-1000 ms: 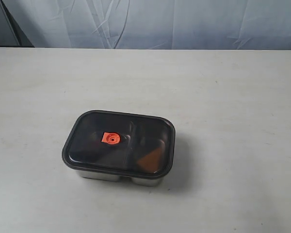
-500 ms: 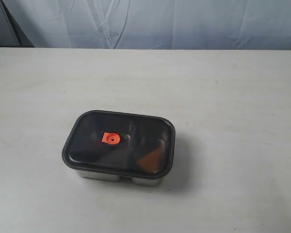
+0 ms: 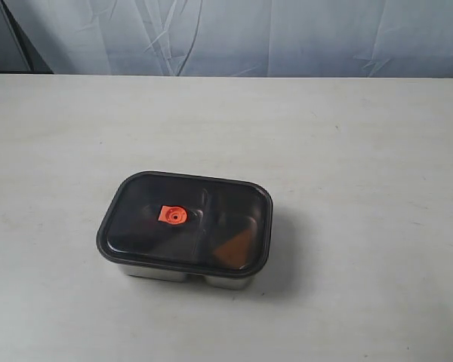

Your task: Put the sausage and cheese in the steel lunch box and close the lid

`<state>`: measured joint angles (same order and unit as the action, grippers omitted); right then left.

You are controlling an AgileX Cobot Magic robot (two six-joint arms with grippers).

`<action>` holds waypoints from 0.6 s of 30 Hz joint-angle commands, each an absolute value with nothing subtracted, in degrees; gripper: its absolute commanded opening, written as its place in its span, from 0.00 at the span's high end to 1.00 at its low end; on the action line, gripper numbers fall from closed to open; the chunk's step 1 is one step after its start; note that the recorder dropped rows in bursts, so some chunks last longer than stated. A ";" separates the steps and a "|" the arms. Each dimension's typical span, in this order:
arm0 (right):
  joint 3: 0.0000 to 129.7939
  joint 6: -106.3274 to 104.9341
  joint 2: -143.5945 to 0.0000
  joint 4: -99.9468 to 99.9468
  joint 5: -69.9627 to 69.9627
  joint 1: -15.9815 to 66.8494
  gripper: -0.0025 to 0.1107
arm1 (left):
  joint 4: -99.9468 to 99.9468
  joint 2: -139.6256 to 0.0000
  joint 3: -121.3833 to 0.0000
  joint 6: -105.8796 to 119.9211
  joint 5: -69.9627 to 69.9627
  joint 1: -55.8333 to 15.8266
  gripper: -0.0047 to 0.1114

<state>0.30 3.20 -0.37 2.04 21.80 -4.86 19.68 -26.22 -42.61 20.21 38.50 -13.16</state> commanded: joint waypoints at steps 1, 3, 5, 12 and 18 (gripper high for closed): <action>0.00 2.96 0.00 3.74 20.81 -5.17 0.99 | 19.76 -25.74 -42.34 19.90 37.87 -13.21 0.96; 0.00 2.96 0.00 3.74 20.81 -5.17 0.99 | 19.76 -25.74 -42.34 19.90 37.87 -13.21 0.96; 0.00 2.96 0.00 3.74 20.81 -5.17 0.99 | 19.76 -25.74 -42.34 19.90 37.87 -13.21 0.96; 0.00 2.96 0.00 3.72 20.81 -5.17 0.99 | 19.76 -25.74 -42.34 19.90 37.87 -13.21 0.96; 0.00 3.08 0.00 3.72 20.81 -5.17 0.99 | 14.47 -25.12 -42.15 19.90 37.49 -13.21 0.96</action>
<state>0.30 3.20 -0.37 3.55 21.67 -4.86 18.31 -25.87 -42.57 20.21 38.40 -13.16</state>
